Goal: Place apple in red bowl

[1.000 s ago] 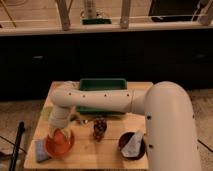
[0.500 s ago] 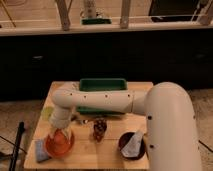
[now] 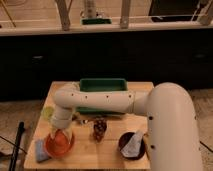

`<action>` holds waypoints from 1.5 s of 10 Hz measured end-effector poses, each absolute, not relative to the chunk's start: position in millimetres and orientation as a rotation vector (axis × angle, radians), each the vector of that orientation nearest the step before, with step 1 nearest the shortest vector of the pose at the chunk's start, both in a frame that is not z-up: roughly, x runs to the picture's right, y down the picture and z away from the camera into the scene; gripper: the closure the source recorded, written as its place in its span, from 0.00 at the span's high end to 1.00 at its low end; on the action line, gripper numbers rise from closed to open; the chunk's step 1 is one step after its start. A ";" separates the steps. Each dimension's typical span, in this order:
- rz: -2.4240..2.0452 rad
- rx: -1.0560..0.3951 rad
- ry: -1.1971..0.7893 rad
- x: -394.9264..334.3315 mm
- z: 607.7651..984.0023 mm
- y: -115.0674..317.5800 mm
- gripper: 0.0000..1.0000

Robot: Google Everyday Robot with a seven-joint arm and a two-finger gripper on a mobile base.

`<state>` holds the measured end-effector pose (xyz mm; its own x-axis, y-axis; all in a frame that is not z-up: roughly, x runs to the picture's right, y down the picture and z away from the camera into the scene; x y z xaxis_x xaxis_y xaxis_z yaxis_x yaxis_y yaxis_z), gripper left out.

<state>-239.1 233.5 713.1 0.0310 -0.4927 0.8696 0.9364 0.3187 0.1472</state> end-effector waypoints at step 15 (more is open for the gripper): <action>-1.196 -0.589 -1.020 -241.2 718.5 232.2 0.80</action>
